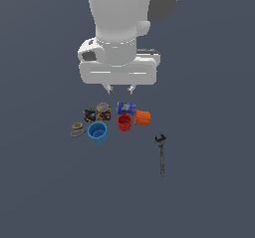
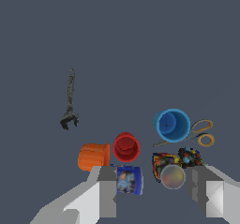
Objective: Pick up a designated object from a clutter of objects.
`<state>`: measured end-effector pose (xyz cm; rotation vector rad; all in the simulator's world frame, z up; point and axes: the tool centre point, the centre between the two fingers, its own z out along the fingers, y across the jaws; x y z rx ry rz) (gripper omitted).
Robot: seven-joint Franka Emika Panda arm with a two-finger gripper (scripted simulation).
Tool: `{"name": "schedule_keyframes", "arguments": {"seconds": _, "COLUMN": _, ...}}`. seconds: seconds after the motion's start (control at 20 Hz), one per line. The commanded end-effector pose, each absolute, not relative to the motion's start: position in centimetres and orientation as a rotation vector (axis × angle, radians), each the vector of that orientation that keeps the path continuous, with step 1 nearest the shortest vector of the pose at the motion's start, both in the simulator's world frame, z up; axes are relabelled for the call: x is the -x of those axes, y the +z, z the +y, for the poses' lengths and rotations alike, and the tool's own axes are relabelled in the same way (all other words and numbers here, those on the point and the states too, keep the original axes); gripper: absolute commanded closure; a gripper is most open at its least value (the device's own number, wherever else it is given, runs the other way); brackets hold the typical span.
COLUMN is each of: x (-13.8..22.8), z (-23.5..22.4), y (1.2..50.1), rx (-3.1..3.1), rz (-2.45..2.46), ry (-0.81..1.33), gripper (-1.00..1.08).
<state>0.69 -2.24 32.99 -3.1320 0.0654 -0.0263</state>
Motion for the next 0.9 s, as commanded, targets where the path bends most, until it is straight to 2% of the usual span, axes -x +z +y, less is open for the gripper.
{"name": "schedule_keyframes", "arguments": {"seconds": 0.0, "x": -0.6, "z": -2.6, "y": 32.5, "rx": 3.118, "rz": 0.101, "ry": -0.008, "gripper": -0.2}}
{"name": "schedule_keyframes", "arguments": {"seconds": 0.4, "x": -0.3, "z": -4.7, "y": 29.0, "rx": 3.006, "rz": 0.343, "ry": 0.114, "gripper": -0.2}}
{"name": "schedule_keyframes", "arguments": {"seconds": 0.85, "x": 0.9, "z": -8.5, "y": 22.5, "rx": 2.723, "rz": 0.787, "ry": 0.324, "gripper": -0.2}}
